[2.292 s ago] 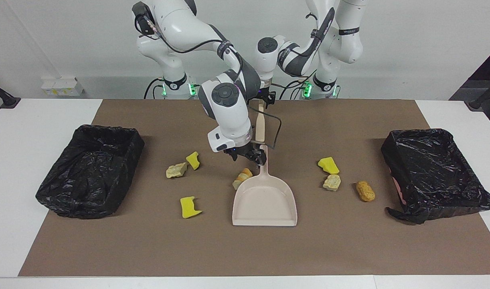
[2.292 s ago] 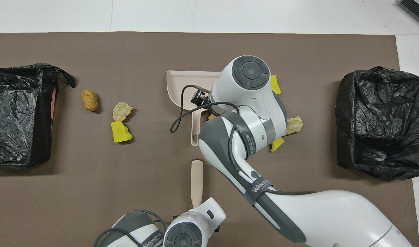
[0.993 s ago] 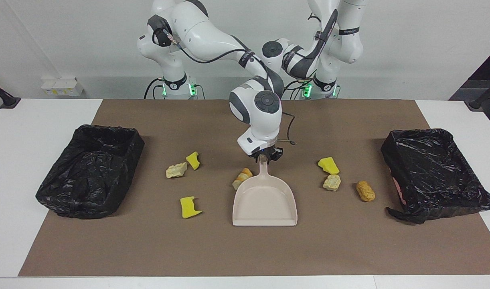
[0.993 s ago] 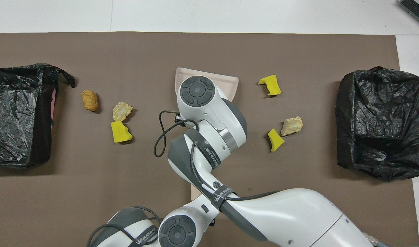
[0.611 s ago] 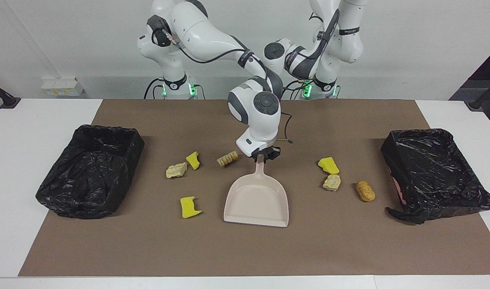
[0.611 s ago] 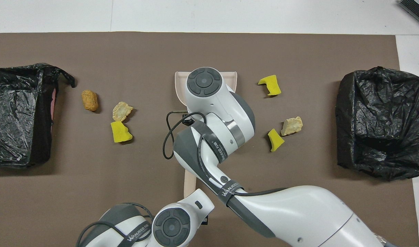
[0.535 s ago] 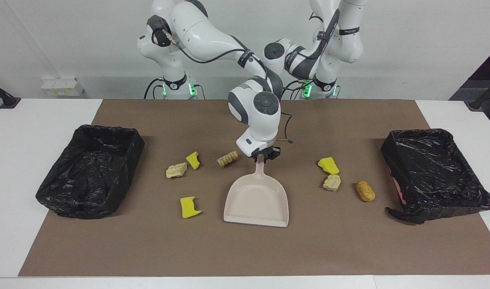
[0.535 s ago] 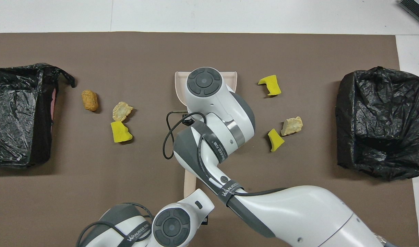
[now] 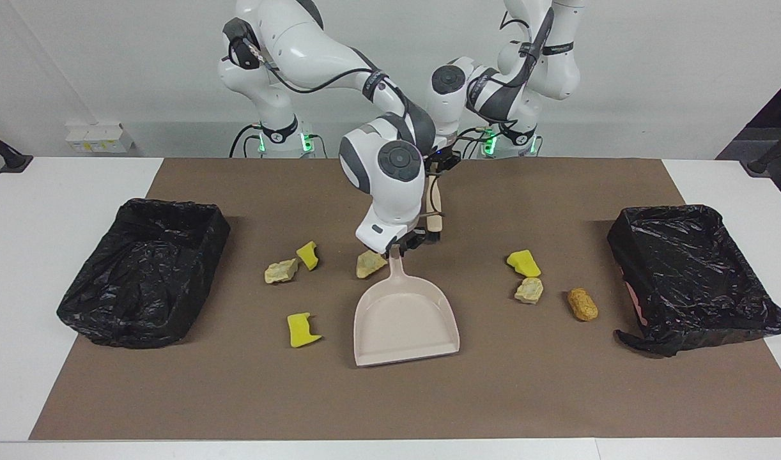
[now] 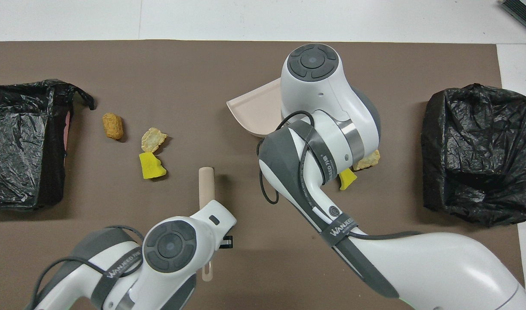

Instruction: Sweep and dump trash in bin

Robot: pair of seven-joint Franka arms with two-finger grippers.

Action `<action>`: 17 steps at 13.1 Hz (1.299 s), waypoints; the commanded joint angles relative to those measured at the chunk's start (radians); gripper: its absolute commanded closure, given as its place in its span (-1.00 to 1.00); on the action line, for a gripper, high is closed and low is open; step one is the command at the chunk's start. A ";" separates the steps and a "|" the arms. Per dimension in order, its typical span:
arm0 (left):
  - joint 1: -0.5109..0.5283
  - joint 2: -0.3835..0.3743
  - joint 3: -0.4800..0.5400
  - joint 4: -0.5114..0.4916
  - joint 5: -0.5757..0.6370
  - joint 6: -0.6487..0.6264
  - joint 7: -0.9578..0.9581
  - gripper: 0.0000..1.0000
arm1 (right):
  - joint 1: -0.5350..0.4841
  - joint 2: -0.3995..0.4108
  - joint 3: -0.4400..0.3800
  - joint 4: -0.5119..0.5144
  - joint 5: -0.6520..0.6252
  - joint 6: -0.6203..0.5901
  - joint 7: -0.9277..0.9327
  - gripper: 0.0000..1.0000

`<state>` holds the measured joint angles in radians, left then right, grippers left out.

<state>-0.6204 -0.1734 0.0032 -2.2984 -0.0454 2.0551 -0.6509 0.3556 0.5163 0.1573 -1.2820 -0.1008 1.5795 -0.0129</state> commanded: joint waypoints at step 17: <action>0.599 0.506 -0.012 0.584 0.173 -0.103 0.708 1.00 | 0.095 -0.030 0.062 -0.088 -0.048 -0.046 -0.466 1.00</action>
<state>-0.0200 0.2750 0.0072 -1.7398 0.1053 1.9152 0.0511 0.4603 0.4888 0.2142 -1.3518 -0.1313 1.5051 -0.4754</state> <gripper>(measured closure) 0.736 0.674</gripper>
